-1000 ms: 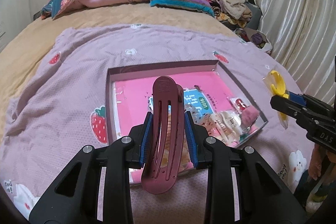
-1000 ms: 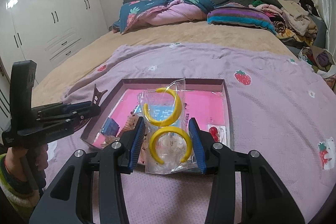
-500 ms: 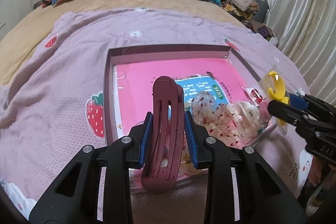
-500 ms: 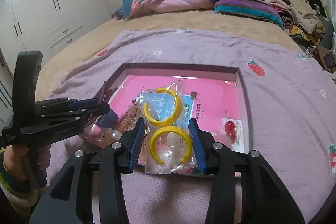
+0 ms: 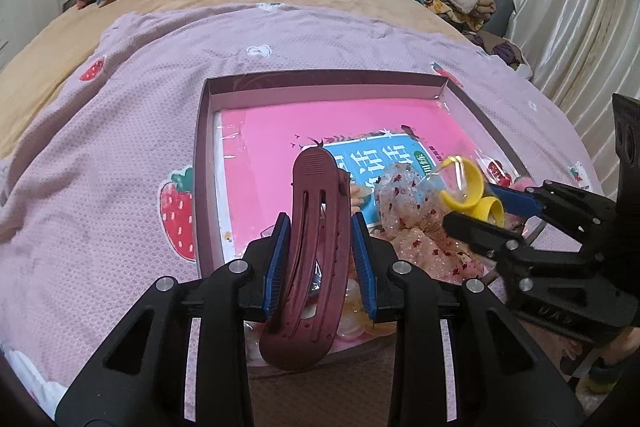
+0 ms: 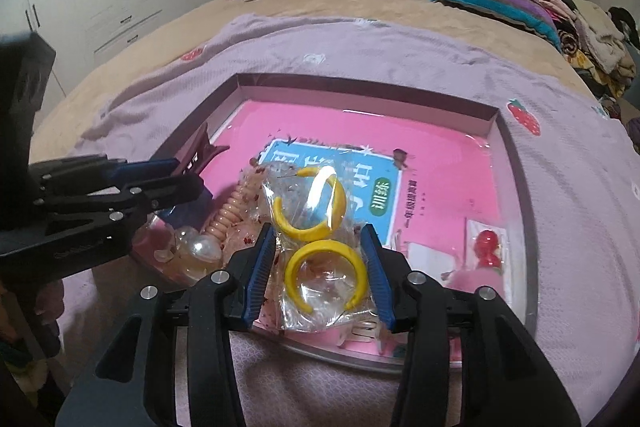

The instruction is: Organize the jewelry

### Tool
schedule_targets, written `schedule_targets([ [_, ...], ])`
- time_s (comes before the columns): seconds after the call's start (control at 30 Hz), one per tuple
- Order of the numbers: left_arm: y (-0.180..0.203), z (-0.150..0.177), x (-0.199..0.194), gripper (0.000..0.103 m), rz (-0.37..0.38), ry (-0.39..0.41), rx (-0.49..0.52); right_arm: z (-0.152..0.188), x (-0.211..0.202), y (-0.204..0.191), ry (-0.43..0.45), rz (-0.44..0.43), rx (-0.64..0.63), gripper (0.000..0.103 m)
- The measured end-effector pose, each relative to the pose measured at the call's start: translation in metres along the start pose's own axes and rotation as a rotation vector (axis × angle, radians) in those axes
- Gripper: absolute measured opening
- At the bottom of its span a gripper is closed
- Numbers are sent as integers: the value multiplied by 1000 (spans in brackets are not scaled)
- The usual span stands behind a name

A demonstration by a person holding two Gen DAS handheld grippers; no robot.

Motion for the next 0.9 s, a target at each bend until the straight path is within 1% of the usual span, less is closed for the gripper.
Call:
schedule_targets([
  [0.07, 0, 0, 0, 22, 0, -1, 0, 2, -1, -2, 0, 9, -6, 46],
  [0.1, 0, 0, 0, 23, 1, -1, -1, 2, -2, -2, 2, 9, -5, 48],
  [0.13, 0, 1, -1, 24, 2, -1, -1, 3, -4, -1, 3, 8, -1, 55],
  [0.2, 2, 1, -2, 27, 6, -2, 1, 6, -12, 1, 15, 15, 11, 60],
  [0.27, 4, 1, -4, 35, 11, 1, 4, 10, -21, 2, 24, 34, 12, 64],
  [0.37, 9, 3, -13, 42, 15, 12, 8, 15, -37, 6, 45, 55, 25, 74],
  [0.43, 12, 4, -22, 47, 14, 25, 12, 20, -53, 11, 70, 71, 48, 83],
  [0.5, 15, 5, -30, 52, 15, 37, 14, 24, -68, 15, 99, 81, 69, 88],
  [0.67, 24, 7, -57, 67, 20, 87, 9, 33, -103, 20, 142, 100, 86, 94],
  [0.7, 25, 8, -61, 69, 21, 95, 7, 35, -109, 20, 147, 108, 85, 98],
  [0.73, 27, 11, -67, 75, 23, 103, 2, 37, -116, 20, 158, 120, 85, 98],
  [0.8, 29, 15, -78, 77, 34, 117, -3, 41, -128, 18, 178, 130, 81, 98],
  [0.87, 32, 21, -88, 87, 33, 129, -4, 45, -138, 17, 192, 132, 82, 99],
  [0.9, 33, 23, -92, 89, 34, 134, -5, 47, -144, 16, 197, 131, 83, 99],
])
Point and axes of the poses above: each gripper's, at about its wrist camera, not at the fingertips, and x roughly the way its jaws point, y to its right, z to its underside, the point moved 4 cm from there along x, roughly the way its jaws point, and after that the axes turned 9 degrees about -x, right-handed, at the moved point
